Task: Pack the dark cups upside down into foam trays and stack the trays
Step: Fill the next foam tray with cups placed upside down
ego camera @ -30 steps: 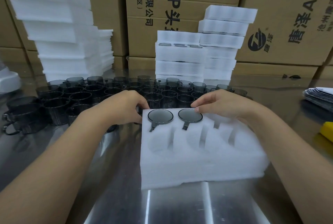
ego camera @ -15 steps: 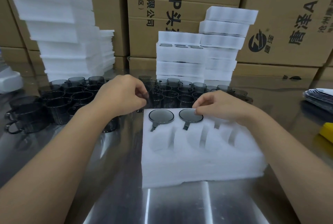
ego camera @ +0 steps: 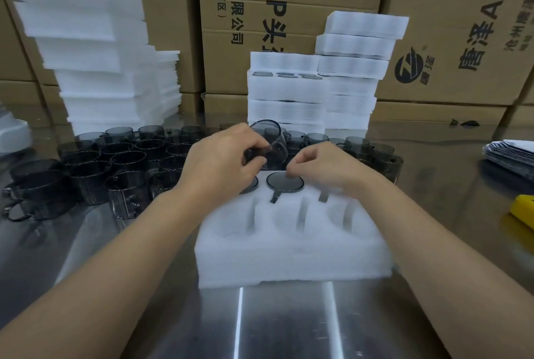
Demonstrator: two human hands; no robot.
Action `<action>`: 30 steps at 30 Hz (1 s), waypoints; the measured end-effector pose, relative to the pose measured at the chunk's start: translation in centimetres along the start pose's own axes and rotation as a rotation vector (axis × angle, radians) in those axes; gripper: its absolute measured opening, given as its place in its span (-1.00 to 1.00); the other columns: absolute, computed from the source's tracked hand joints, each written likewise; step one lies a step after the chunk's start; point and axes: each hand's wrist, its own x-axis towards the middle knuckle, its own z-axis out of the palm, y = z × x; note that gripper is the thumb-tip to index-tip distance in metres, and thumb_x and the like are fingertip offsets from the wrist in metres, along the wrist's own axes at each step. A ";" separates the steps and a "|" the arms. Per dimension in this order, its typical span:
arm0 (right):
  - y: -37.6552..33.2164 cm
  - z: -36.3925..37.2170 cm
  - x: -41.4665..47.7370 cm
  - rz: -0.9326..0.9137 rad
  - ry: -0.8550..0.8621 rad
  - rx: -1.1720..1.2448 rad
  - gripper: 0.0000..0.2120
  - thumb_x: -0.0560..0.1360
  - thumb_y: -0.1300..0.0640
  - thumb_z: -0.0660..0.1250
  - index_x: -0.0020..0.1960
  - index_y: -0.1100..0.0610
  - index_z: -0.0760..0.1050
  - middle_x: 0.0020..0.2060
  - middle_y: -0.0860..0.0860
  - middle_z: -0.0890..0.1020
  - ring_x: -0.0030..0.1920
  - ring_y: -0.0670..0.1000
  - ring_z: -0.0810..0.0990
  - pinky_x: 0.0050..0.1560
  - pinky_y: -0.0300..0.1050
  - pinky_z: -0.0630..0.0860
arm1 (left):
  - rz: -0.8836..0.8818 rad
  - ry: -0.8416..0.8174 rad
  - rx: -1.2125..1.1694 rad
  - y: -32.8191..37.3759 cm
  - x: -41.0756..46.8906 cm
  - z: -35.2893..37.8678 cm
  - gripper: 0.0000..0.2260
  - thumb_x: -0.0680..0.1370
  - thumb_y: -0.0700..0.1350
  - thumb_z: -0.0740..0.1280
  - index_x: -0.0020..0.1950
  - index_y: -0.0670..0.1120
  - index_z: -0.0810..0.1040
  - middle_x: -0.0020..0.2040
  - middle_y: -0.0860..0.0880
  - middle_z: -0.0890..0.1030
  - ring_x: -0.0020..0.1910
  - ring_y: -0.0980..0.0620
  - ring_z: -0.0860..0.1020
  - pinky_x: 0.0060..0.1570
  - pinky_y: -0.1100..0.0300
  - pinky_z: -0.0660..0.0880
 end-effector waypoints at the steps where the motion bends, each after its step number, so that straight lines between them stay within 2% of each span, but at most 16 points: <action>1: 0.2 0.0 0.0 -0.015 0.025 0.010 -0.82 0.43 0.02 0.43 -0.27 0.11 0.63 -0.42 -0.11 0.58 -0.46 -0.12 0.49 -0.55 -0.23 0.48 | 0.023 0.005 0.008 0.0 -0.1 0.2 -0.88 0.50 -0.09 0.40 0.01 0.06 0.63 -0.12 0.21 0.50 -0.22 0.19 0.37 -0.25 0.22 0.31; 2: 0.4 -0.1 0.0 -0.035 0.063 0.038 -0.78 0.48 -0.03 0.39 -0.27 0.08 0.63 -0.39 -0.11 0.60 -0.43 -0.11 0.52 -0.50 -0.18 0.53 | 0.046 0.018 0.016 0.0 -0.2 0.4 -0.88 0.50 -0.10 0.40 0.02 0.05 0.63 -0.11 0.20 0.52 -0.18 0.21 0.35 -0.23 0.22 0.30; 4: 0.8 -0.4 0.0 -0.075 0.160 0.177 -0.72 0.56 -0.09 0.27 -0.20 0.03 0.62 -0.33 -0.08 0.68 -0.30 -0.08 0.61 -0.14 -0.13 0.62 | 0.095 0.062 0.025 0.0 -0.2 0.6 -0.87 0.49 -0.12 0.41 0.02 0.02 0.64 -0.08 0.15 0.58 -0.15 0.22 0.32 -0.23 0.22 0.28; 5: 0.9 -0.6 0.0 -0.087 0.196 0.266 -0.70 0.58 -0.10 0.23 -0.16 0.04 0.62 -0.32 -0.05 0.70 -0.28 -0.08 0.62 0.01 -0.11 0.59 | 0.119 0.086 0.024 0.1 -0.3 0.6 -0.87 0.48 -0.14 0.43 0.02 0.00 0.65 -0.08 0.12 0.60 -0.15 0.20 0.33 -0.25 0.22 0.28; 6: 0.9 -0.8 -0.1 -0.095 0.216 0.332 -0.69 0.58 -0.12 0.21 -0.11 0.04 0.61 -0.30 -0.04 0.71 -0.28 -0.09 0.64 0.08 -0.10 0.56 | 0.140 0.108 0.020 0.1 -0.3 0.7 -0.87 0.47 -0.16 0.44 0.01 -0.02 0.66 -0.09 0.10 0.61 -0.15 0.17 0.34 -0.27 0.22 0.29; 10: 0.8 -0.7 -0.8 -0.158 0.115 0.367 -0.54 0.46 -0.31 0.24 0.11 0.01 0.59 -0.13 -0.05 0.72 -0.18 -0.05 0.70 0.05 -0.10 0.56 | 0.233 0.109 -0.014 0.4 -0.5 0.8 -0.86 0.44 -0.19 0.46 -0.01 -0.06 0.66 -0.11 0.06 0.62 -0.14 0.10 0.39 -0.30 0.18 0.40; 12: 0.6 -0.6 -1.1 -0.220 0.061 0.397 -0.53 0.37 -0.33 0.31 0.08 -0.01 0.60 -0.12 -0.06 0.71 -0.20 -0.06 0.68 -0.02 -0.15 0.60 | 0.286 0.075 -0.029 0.4 -0.5 1.0 -0.85 0.44 -0.21 0.48 -0.01 -0.08 0.67 -0.11 0.03 0.62 -0.14 0.11 0.38 -0.32 0.14 0.44; 15: 0.5 -0.5 -1.4 -0.285 0.064 0.396 -0.84 0.47 -0.09 0.39 -0.05 -0.03 0.60 -0.31 -0.17 0.66 -0.32 -0.18 0.60 -0.18 -0.26 0.57 | 0.322 0.059 -0.049 0.3 -0.5 1.2 -0.82 0.43 -0.23 0.48 0.02 -0.08 0.67 -0.07 0.02 0.60 -0.13 0.13 0.39 -0.29 0.13 0.47; 17: 0.4 -0.5 -1.4 -0.290 0.060 0.414 -0.91 0.50 0.00 0.38 -0.05 0.00 0.60 -0.31 -0.16 0.65 -0.32 -0.17 0.60 -0.18 -0.26 0.55 | 0.296 0.073 -0.096 0.3 -0.4 1.2 -0.76 0.42 -0.20 0.49 0.07 -0.04 0.63 0.02 0.07 0.54 -0.13 0.18 0.40 -0.25 0.18 0.46; 19: 0.4 -0.5 -1.4 -0.289 0.059 0.437 -0.93 0.51 0.05 0.37 -0.04 0.01 0.60 -0.28 -0.14 0.67 -0.30 -0.16 0.61 -0.15 -0.22 0.54 | 0.212 0.102 -0.146 0.2 -0.4 1.2 -0.64 0.39 -0.13 0.51 0.14 0.04 0.53 0.07 0.19 0.38 -0.18 0.23 0.40 -0.27 0.22 0.42; 21: 0.5 -0.6 -1.4 -0.294 0.063 0.451 -0.92 0.51 0.10 0.37 -0.01 0.02 0.59 -0.28 -0.15 0.67 -0.30 -0.16 0.61 -0.13 -0.20 0.53 | 0.124 0.115 -0.177 0.2 -0.4 1.2 -0.53 0.36 -0.01 0.51 0.20 0.07 0.43 0.07 0.25 0.29 -0.16 0.28 0.42 -0.29 0.25 0.41; 23: 0.6 -0.6 -1.4 -0.307 0.062 0.452 -0.87 0.51 0.13 0.37 0.05 0.01 0.59 -0.21 -0.13 0.68 -0.23 -0.13 0.63 -0.12 -0.20 0.52 | 0.044 0.083 -0.203 0.1 -0.4 1.3 -0.45 0.32 0.11 0.47 0.26 0.08 0.39 0.10 0.22 0.31 -0.09 0.29 0.43 -0.24 0.30 0.40; 27: 0.7 -0.7 -1.5 -0.333 0.030 0.522 -0.79 0.52 0.23 0.35 0.09 0.00 0.57 -0.05 -0.09 0.69 -0.06 -0.03 0.66 -0.03 -0.12 0.56 | -0.066 0.018 -0.234 -0.3 -0.3 1.8 -0.35 0.30 0.20 0.46 0.34 0.12 0.35 0.18 0.21 0.41 -0.02 0.26 0.44 -0.08 0.25 0.41; 30: 0.7 -0.7 -1.5 -0.353 -0.013 0.614 -0.72 0.51 0.35 0.31 0.09 0.02 0.56 -0.02 -0.09 0.69 0.03 0.02 0.66 0.04 -0.03 0.60 | -0.080 -0.004 -0.242 -0.4 -0.3 1.9 -0.35 0.30 0.24 0.43 0.34 0.17 0.35 0.17 0.25 0.45 0.02 0.25 0.45 -0.05 0.26 0.41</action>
